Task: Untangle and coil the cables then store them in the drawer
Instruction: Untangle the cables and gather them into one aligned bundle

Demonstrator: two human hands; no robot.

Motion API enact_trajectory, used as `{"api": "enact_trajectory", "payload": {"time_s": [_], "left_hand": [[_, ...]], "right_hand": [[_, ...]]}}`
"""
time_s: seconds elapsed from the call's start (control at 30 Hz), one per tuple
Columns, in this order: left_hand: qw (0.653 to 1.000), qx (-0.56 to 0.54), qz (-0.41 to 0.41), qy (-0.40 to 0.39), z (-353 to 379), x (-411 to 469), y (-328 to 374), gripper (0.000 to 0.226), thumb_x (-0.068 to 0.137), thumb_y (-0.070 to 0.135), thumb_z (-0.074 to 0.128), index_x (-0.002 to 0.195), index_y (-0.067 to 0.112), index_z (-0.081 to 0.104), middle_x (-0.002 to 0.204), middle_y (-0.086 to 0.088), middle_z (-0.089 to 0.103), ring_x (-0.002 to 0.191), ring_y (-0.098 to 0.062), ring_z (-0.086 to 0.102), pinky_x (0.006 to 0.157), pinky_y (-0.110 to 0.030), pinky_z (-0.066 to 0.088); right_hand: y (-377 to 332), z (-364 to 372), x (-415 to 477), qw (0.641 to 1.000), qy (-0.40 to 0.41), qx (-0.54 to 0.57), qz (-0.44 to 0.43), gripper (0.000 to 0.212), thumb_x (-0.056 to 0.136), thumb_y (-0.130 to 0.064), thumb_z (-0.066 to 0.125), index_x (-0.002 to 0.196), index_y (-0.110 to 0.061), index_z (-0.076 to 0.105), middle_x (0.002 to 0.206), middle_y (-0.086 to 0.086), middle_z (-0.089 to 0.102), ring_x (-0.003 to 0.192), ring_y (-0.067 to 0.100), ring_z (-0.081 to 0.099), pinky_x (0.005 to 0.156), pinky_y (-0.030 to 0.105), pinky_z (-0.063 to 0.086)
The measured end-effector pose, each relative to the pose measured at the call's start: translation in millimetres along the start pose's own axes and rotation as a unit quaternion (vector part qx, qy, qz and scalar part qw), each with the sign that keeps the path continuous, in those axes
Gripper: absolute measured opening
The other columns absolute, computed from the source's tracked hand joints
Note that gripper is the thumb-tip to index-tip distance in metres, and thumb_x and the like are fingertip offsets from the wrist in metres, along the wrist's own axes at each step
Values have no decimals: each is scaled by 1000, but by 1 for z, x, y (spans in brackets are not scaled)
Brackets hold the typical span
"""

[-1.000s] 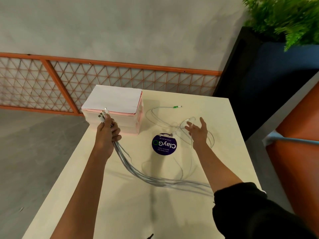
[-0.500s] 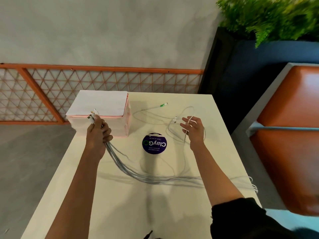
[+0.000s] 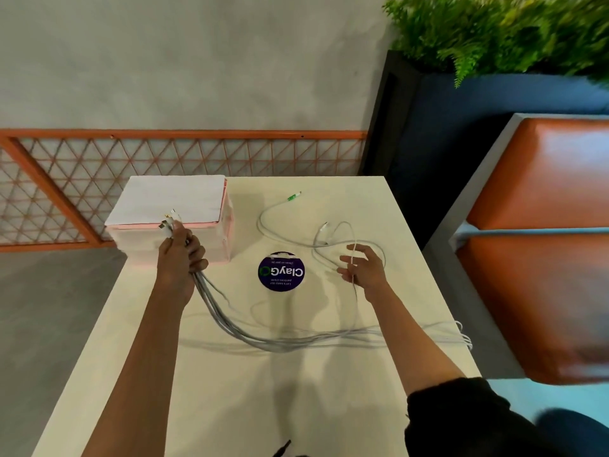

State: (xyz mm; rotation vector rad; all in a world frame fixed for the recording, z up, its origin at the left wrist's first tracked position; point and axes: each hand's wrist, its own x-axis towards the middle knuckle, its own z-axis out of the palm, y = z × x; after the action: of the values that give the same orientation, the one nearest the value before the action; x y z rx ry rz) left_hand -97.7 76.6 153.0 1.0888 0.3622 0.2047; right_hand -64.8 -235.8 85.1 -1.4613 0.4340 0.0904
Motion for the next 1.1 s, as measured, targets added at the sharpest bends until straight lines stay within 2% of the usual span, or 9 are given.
{"api": "enact_trajectory", "payload": {"time_s": [0.17,0.3,0.47,0.6,0.7,0.83,0.93,1.03,1.1], "left_hand": [[1000,-1,0,5,2,-2,1,40,103,37,35,67,19,38,43,12,29,35,-2,22,38,-16,14],[1000,-6,6,16,0,-4,3,41,103,38,34,67,19,37,42,12,29,34,-1,21,37,-16,13],[1000,-18,13,22,-2,-4,3,41,103,40,33,68,20,38,43,13,29,34,-1,21,37,-17,14],[999,-19,12,23,1,-4,2,41,103,41,34,67,20,38,43,13,29,35,-2,21,37,-17,13],[1000,-19,8,23,4,-4,1,41,102,41,34,67,20,38,43,12,29,34,-2,21,37,-17,14],[1000,-17,3,19,7,-6,2,41,103,41,34,67,20,39,42,12,29,34,-2,21,36,-17,14],[1000,-16,3,16,10,-9,3,41,103,41,33,67,20,39,42,12,30,34,-2,21,37,-17,14],[1000,-25,3,5,10,-10,5,41,103,41,32,67,20,38,42,12,29,34,-1,21,37,-17,13],[999,-33,0,-3,9,-10,6,42,102,42,32,67,20,38,43,12,28,34,-2,21,38,-18,12]], "right_hand": [[-9,17,1,995,26,-34,-86,37,85,16,31,91,-16,50,88,10,66,59,24,61,51,25,47],[-4,13,4,986,138,33,-83,27,91,4,35,88,-19,49,81,6,65,61,23,58,47,21,43],[5,-8,-8,947,294,-19,-129,37,85,12,33,102,-19,44,89,2,65,71,18,66,61,26,47],[9,-30,-13,920,374,-62,-100,34,89,5,36,98,-26,44,87,-1,64,64,2,57,62,17,46],[14,-40,-11,920,390,-14,-23,27,96,-9,38,86,-33,47,84,0,63,69,13,60,59,17,44],[17,-39,-18,914,397,33,79,34,97,-4,42,131,-8,36,123,18,57,114,34,54,95,41,42],[22,-36,-24,905,407,60,108,50,94,1,46,138,-3,24,141,19,37,122,35,47,97,40,39],[31,-23,-24,887,449,-103,11,44,91,-10,54,130,-2,35,131,21,37,113,36,46,89,35,38],[40,1,-26,916,316,-197,-152,36,89,-30,55,113,-4,52,108,16,56,96,29,56,81,29,41]]}}
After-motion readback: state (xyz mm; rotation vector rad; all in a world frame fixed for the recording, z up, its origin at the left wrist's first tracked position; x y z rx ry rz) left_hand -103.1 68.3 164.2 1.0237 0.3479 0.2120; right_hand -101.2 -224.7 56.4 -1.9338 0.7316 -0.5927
